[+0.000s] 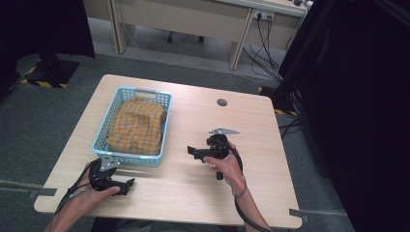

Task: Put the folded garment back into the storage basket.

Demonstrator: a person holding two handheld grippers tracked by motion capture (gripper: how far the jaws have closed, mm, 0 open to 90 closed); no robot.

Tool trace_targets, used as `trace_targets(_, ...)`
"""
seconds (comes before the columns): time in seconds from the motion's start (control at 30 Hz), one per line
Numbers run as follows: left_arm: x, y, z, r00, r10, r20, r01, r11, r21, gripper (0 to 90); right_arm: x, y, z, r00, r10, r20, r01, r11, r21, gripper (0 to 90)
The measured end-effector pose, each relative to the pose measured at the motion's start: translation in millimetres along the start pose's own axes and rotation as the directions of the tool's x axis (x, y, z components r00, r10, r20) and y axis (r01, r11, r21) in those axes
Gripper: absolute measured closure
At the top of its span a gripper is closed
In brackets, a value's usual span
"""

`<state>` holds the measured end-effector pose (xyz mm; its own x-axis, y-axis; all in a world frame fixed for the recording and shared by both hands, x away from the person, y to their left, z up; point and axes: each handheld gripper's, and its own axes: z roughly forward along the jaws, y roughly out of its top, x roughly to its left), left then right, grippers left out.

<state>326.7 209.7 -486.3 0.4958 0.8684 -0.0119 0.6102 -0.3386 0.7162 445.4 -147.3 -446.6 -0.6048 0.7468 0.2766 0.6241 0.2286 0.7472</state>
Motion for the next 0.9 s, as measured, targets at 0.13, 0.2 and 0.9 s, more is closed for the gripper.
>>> trace_targets(0.13,0.0,0.0,0.0,1.0000,0.000,0.000,0.000,1.0000,0.000,0.0,-0.7,-1.7,-2.9,1.0000,0.002,0.001,-0.002,1.000,-0.003,3.9)
trace_targets(0.2,0.0,0.0,0.0,1.0000,0.000,0.000,0.000,1.0000,0.000,0.0,-1.5,-2.5,-4.7,1.0000,0.000,0.004,0.000,1.000,-0.004,3.9)
trace_targets(0.9,0.0,0.0,0.0,1.0000,0.000,0.000,0.000,1.0000,0.000,0.0,-7.9,-14.7,-12.8,0.9997,0.009,0.022,-0.009,1.000,0.009,3.9)
